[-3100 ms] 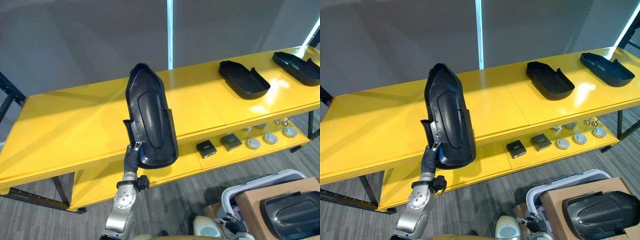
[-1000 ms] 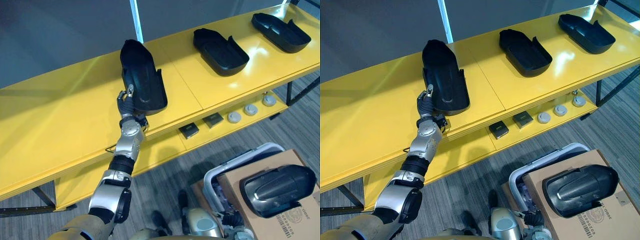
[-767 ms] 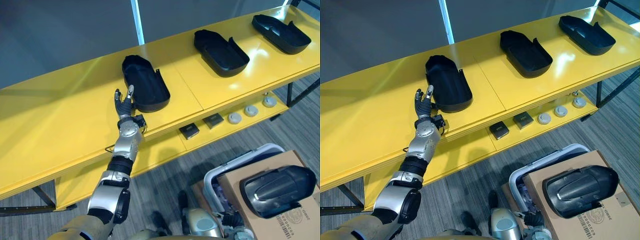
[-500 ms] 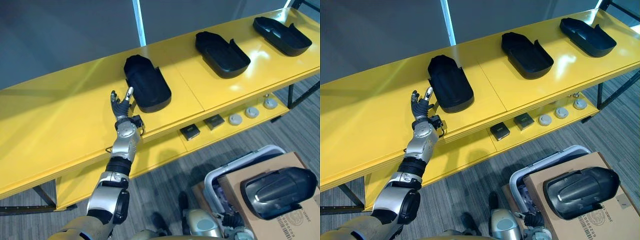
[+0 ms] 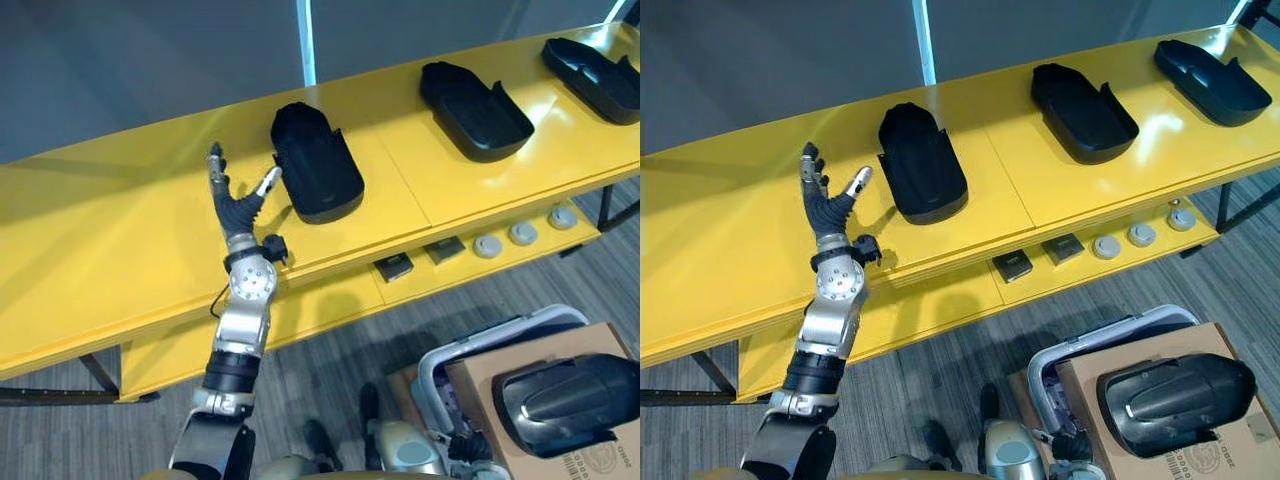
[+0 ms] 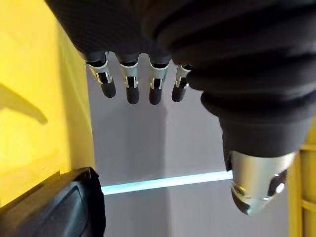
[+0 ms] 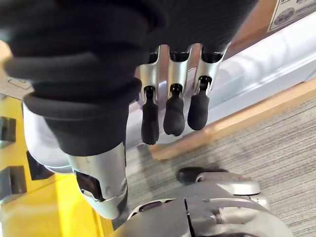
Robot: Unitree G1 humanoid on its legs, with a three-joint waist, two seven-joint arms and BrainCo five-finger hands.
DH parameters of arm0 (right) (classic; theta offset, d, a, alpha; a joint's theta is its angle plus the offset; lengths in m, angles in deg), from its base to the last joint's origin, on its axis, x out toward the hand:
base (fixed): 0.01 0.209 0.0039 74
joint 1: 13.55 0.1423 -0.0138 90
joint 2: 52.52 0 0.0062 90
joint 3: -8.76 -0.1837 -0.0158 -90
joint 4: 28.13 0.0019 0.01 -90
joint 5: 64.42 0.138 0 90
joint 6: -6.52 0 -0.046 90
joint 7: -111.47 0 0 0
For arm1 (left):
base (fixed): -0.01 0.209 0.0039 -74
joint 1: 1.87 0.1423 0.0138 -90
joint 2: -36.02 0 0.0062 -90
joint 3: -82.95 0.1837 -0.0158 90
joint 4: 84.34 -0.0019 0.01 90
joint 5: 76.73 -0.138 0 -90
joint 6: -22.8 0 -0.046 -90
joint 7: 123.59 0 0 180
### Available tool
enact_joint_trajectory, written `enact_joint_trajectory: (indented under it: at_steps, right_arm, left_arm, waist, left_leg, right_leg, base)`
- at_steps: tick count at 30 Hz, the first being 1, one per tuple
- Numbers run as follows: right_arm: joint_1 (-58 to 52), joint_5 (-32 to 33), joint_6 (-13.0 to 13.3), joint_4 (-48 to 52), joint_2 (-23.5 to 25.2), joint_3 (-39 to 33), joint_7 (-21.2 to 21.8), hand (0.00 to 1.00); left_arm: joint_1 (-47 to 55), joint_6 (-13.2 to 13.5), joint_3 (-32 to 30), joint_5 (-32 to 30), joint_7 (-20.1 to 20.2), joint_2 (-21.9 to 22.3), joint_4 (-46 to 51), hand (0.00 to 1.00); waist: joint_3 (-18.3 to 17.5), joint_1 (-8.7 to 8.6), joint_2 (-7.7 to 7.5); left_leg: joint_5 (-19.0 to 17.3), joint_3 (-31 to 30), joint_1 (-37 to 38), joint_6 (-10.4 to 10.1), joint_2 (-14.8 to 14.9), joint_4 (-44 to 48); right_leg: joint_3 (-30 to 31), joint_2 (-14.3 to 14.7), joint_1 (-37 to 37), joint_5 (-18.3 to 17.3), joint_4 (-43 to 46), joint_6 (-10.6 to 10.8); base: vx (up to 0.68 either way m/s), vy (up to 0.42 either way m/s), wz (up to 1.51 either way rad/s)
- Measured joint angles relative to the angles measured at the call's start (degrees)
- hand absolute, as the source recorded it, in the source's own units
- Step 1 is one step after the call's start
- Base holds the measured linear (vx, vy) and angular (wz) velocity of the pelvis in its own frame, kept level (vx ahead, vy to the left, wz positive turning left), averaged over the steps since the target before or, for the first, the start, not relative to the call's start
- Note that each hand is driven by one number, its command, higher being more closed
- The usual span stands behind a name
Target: Walk over and take plastic housings, then place them on the shelf
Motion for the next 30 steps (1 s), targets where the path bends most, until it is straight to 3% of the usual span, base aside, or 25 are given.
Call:
enact_joint_trajectory:
  at_steps: [8, 15, 30]
  right_arm:
    - [0.9, -0.1, 0.8, -0.5, -0.3, 0.2, 1.0, 0.00]
    - [1.1, -0.1, 0.9, -0.5, -0.8, 1.5, 0.9, 0.00]
    - [1.5, -0.1, 0.9, -0.6, -0.9, 1.4, 1.1, 0.00]
  left_arm:
    - [1.9, 1.7, 8.8, -7.6, 5.2, -0.6, -0.1, 1.00]
    - [1.0, 1.6, 10.8, -10.5, 5.4, -0.1, -4.2, 1.00]
    - [-12.3, -3.4, 9.5, -19.7, 5.1, -2.1, -13.5, 1.00]
  waist:
    - [-0.3, -0.21, 0.28]
    - [-1.2, -1.71, 0.72]
    - [-1.2, -2.16, 0.64]
  left_leg:
    - [-0.2, 2.0, -1.7, -0.3, 0.4, 0.1]
    - [-0.2, 3.1, -1.8, -0.3, 0.4, -0.2]
    - [-2.5, 4.4, -5.8, 1.4, 0.7, 4.2]
  right_leg:
    - [1.6, 0.4, -2.5, -0.5, 0.5, 0.6]
    - [2.4, 0.6, -3.3, -0.3, 0.8, 0.4]
    - [4.2, 0.1, -6.6, 0.0, 2.0, 0.6]
  base:
    - [-0.05, -0.014, -0.11]
    - [0.00, 0.003, -0.06]
    - [0.00, 0.004, -0.05]
